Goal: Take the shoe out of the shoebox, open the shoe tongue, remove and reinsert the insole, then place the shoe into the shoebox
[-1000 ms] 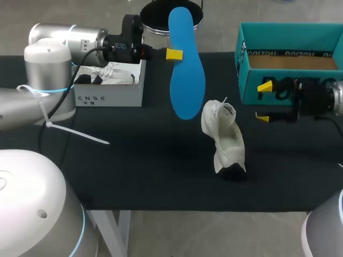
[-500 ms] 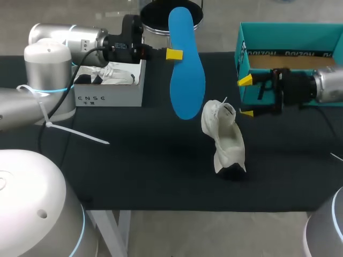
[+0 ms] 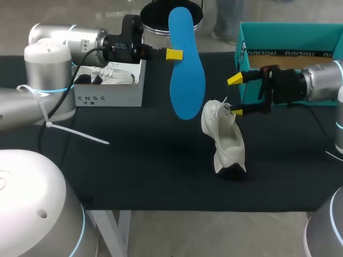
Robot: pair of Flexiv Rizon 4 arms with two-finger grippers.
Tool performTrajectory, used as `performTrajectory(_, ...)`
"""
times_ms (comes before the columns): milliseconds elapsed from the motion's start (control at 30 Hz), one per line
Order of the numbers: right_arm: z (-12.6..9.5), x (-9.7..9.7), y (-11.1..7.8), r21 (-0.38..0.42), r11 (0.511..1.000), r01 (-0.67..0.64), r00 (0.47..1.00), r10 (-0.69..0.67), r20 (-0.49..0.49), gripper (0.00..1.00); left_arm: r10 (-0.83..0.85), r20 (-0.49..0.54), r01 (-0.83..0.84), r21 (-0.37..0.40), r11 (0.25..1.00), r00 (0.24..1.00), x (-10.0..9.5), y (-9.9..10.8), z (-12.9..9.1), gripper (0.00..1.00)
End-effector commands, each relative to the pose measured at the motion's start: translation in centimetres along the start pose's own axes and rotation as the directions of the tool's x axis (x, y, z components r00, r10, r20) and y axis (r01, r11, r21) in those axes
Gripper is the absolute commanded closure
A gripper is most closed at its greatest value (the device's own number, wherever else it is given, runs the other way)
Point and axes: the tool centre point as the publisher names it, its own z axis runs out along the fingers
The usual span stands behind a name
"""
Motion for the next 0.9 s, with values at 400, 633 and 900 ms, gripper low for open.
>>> performTrajectory(400,1.5,0.5,-0.2,0.01,1.0,0.016,1.0,-0.015,-0.018,0.0,0.0,0.003,0.0,0.0,1.0,1.0,0.0,0.0,0.1,1.0)
performTrajectory(633,1.5,0.5,-0.2,0.01,1.0,0.016,1.0,-0.015,-0.018,0.0,0.0,0.003,0.0,0.0,1.0,1.0,0.0,0.0,0.1,1.0)
performTrajectory(900,1.5,0.5,-0.2,0.01,1.0,0.016,1.0,-0.015,-0.018,0.0,0.561,0.096,-0.552,-0.106,0.827,0.822,4.9,-0.6,3.2,1.0)
